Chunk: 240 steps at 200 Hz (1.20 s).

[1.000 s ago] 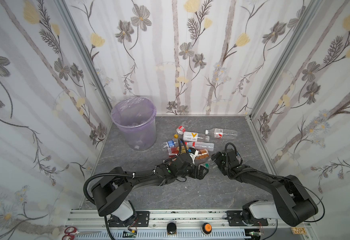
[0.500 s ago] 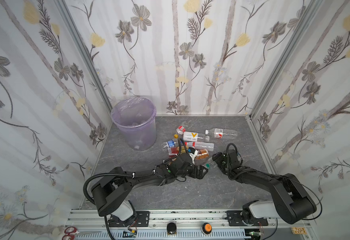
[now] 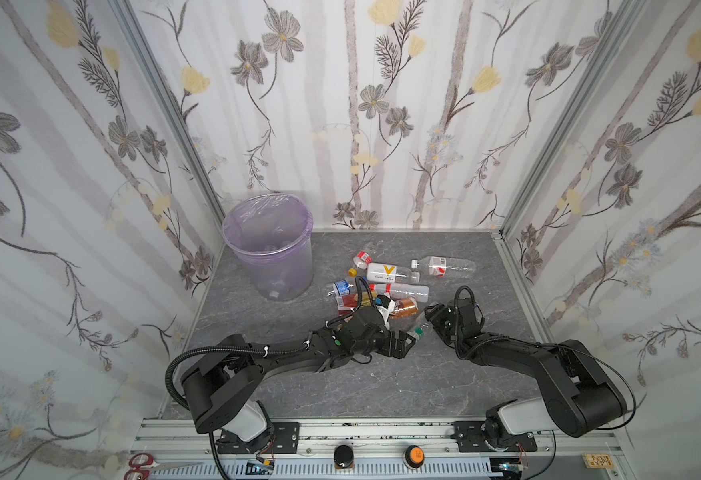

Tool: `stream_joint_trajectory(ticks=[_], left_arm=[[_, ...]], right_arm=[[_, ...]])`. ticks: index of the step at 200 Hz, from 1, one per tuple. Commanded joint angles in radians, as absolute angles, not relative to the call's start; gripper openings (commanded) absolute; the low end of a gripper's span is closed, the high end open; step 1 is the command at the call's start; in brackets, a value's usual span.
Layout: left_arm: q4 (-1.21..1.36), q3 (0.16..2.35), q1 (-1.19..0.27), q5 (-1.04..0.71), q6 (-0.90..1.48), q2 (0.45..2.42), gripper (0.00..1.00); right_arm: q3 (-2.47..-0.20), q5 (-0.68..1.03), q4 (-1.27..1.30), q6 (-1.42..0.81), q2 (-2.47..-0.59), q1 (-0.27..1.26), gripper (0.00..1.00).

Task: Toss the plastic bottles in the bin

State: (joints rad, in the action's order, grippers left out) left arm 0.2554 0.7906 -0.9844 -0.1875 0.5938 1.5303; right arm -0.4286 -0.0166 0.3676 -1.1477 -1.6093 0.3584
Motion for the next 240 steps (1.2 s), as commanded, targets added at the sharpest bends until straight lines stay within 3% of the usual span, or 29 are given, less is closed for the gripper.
stream_joint_trajectory(ticks=[1, 85, 240], left_arm=[[0.259, 0.788, -0.982, -0.178, 0.586, 1.523, 1.0], [0.258, 0.79, -0.98, -0.172, 0.586, 1.532, 1.0], [0.187, 0.967, -0.979, -0.14, 0.484, 1.62, 1.0]], right_arm=[[-0.412, -0.005, 0.21, -1.151, -1.627, 0.351, 0.69], [-0.386, 0.005, 0.249, -1.125, -1.553, 0.312, 0.54], [-0.566, -0.073, 0.106, -0.936, -1.241, 0.293, 0.5]])
